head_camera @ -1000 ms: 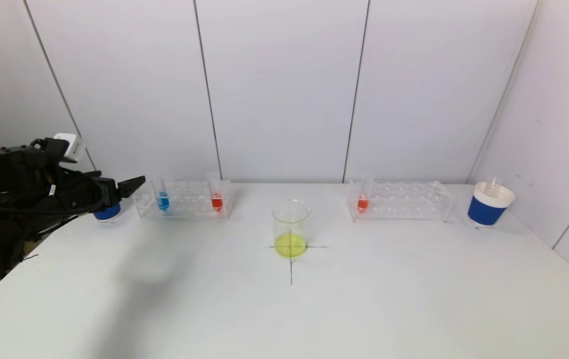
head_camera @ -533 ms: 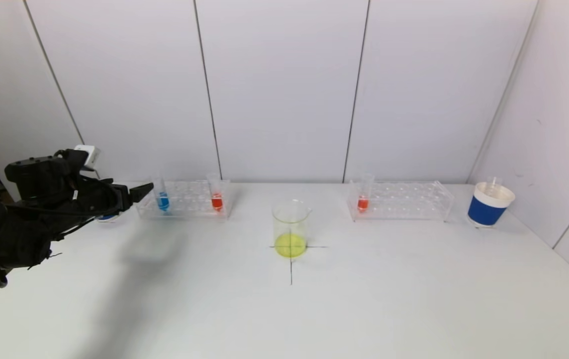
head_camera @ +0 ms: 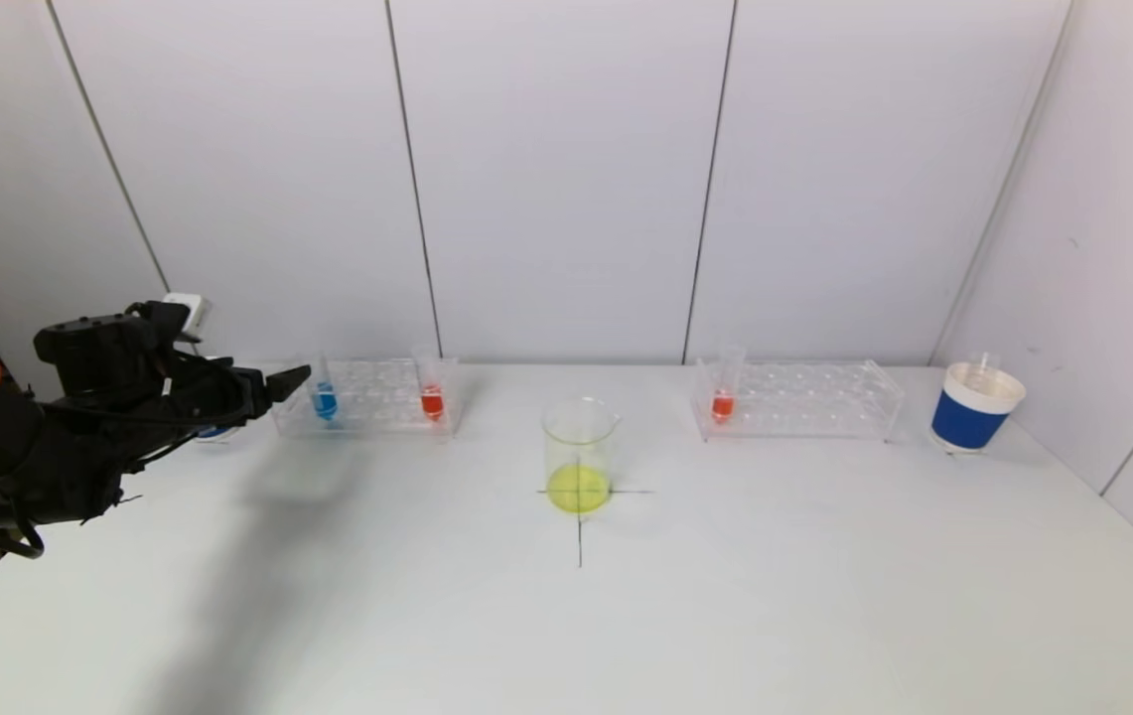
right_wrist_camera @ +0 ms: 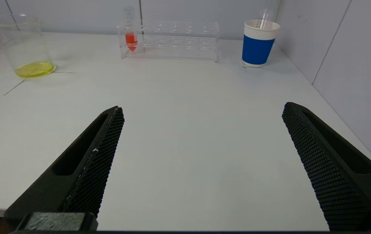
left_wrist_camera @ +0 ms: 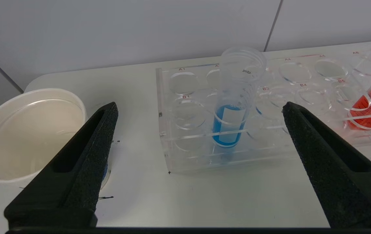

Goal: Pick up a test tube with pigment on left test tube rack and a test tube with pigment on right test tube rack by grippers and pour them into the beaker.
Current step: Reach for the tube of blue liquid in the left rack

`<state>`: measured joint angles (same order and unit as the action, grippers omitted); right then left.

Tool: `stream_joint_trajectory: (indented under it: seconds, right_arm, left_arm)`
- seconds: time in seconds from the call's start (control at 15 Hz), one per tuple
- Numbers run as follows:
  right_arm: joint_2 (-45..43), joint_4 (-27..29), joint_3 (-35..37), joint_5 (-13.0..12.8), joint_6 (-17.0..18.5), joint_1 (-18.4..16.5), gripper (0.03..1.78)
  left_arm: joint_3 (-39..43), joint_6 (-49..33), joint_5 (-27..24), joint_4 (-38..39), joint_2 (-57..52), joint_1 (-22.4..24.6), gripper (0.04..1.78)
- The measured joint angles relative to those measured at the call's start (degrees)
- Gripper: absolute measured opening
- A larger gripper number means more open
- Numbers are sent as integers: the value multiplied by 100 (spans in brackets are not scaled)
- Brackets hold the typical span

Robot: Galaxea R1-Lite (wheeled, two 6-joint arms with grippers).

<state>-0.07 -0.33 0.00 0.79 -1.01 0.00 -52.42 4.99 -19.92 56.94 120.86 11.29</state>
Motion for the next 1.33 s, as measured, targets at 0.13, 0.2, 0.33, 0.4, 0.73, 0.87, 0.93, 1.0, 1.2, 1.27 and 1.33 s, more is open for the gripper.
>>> stream_joint_trajectory:
  seconds: [0.13,0.2,0.33,0.4,0.73,0.87,0.93,1.0,1.2,1.27,1.33]
  right_arm:
    - [0,0,0,-2,2,0,177]
    - [0,2,0,0,5,0,177]
    - [0,0,0,-2,2,0,177]
    - [0,0,0,0,0,0,177]
    - [0,2,0,-2,0,0,177]
    - [0,0,0,-2,2,0,177]
    - [0,0,0,-2,2,0,177]
    - [0,2,0,-2,2,0,177]
    - [0,2,0,0,5,0,177]
    - [0,0,0,-2,5,0,177]
    - [0,0,0,-2,2,0,177]
  left_arm:
    - [-94,11,0,-13,23,-13,176]
    - [-130,13,-6,-16,28,-18,176]
    - [-201,18,-20,-11,45,-22,176]
    - [-223,24,-20,-11,56,-27,176]
    - [-273,118,-22,201,243,-44,176]
    - [-273,162,-9,577,393,-77,176]
    - [-273,187,-9,733,472,-106,176]
    - [-271,199,-11,785,546,-143,176]
    - [-328,199,-6,805,703,-234,176]
    - [-375,197,7,807,756,-256,176]
    - [-413,197,13,807,797,-269,176]
